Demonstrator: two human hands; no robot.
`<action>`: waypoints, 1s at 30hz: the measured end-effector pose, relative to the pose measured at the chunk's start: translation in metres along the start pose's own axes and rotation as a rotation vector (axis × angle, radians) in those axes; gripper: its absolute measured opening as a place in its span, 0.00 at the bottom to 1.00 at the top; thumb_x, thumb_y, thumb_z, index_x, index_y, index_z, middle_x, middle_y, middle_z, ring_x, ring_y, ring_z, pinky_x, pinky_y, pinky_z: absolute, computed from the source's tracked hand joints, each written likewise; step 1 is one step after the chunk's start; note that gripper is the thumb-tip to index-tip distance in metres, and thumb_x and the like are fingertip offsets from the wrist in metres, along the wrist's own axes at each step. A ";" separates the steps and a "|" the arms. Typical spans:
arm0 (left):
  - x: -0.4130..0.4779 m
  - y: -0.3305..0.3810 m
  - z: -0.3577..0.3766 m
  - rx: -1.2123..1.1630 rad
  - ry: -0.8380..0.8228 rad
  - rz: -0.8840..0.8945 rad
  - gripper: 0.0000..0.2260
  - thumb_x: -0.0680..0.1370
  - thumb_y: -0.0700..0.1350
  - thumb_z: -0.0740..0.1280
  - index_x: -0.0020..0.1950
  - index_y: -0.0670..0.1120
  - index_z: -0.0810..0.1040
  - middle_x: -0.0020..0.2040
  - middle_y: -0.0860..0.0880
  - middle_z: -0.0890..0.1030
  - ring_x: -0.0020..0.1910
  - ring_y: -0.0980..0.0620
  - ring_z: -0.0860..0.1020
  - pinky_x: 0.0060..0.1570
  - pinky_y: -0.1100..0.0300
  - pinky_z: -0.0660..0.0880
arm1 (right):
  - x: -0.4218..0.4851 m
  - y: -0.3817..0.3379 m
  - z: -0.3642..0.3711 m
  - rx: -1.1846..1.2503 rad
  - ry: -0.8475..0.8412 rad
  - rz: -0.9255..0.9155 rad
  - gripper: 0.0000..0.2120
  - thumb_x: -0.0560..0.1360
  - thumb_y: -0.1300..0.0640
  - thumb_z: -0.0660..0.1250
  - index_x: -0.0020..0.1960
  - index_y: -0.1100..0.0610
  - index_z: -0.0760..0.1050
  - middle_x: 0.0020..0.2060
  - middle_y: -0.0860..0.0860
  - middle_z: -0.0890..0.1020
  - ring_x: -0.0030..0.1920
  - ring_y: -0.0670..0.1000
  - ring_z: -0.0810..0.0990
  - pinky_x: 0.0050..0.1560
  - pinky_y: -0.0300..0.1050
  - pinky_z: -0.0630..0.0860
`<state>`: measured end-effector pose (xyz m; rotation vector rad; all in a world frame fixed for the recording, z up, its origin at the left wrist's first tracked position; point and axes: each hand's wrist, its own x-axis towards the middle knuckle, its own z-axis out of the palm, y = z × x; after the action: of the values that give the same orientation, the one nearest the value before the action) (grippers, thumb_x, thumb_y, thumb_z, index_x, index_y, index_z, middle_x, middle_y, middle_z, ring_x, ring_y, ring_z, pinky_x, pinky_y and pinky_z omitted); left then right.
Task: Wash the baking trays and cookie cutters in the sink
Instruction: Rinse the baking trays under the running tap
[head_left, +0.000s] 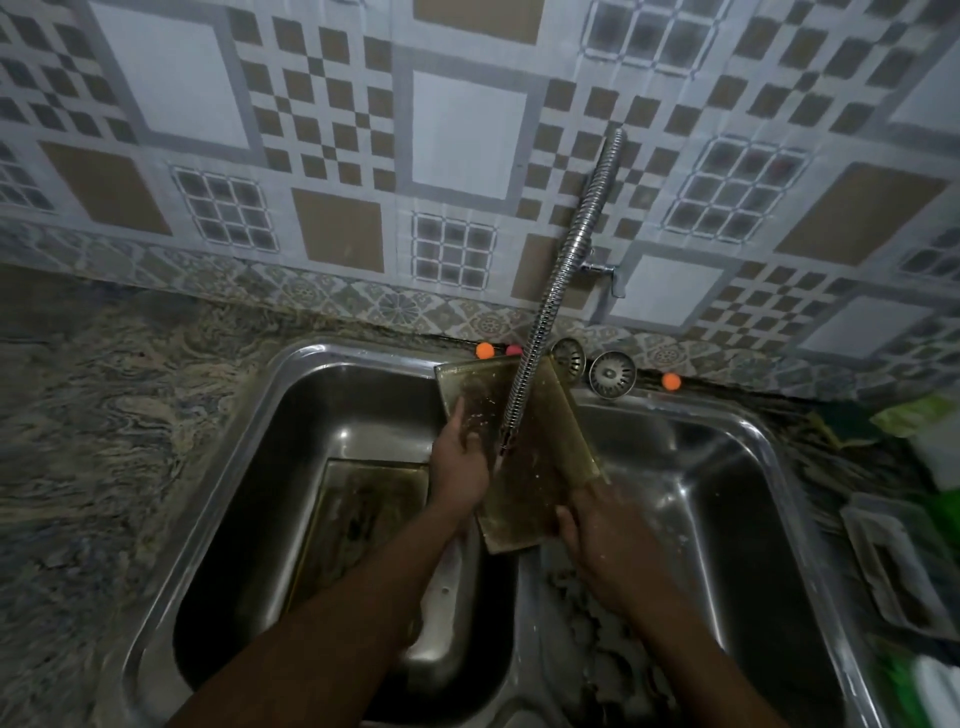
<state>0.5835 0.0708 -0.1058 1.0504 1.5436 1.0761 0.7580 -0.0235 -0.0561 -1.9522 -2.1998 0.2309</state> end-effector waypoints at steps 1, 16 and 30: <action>-0.001 0.002 -0.002 -0.005 -0.001 -0.001 0.24 0.81 0.39 0.59 0.77 0.53 0.65 0.65 0.42 0.79 0.62 0.40 0.77 0.63 0.44 0.75 | 0.001 -0.013 0.005 0.006 0.007 -0.070 0.12 0.80 0.47 0.55 0.47 0.51 0.74 0.48 0.48 0.76 0.47 0.50 0.74 0.45 0.46 0.73; -0.019 -0.003 -0.030 -0.017 -0.070 0.024 0.21 0.83 0.35 0.57 0.76 0.43 0.65 0.70 0.46 0.73 0.69 0.51 0.72 0.68 0.61 0.69 | 0.071 -0.064 0.040 0.010 -0.058 -0.198 0.24 0.80 0.50 0.51 0.72 0.57 0.67 0.69 0.57 0.71 0.68 0.60 0.68 0.70 0.57 0.64; -0.022 0.001 -0.032 -0.159 -0.120 -0.096 0.19 0.85 0.46 0.56 0.75 0.46 0.68 0.68 0.46 0.77 0.66 0.51 0.75 0.69 0.55 0.71 | 0.064 -0.074 0.033 0.119 -0.247 -0.329 0.25 0.83 0.47 0.48 0.79 0.49 0.53 0.78 0.47 0.56 0.78 0.52 0.52 0.77 0.55 0.48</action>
<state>0.5562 0.0454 -0.0946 0.9065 1.3752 1.0335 0.6713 0.0314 -0.0674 -1.5406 -2.5521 0.5618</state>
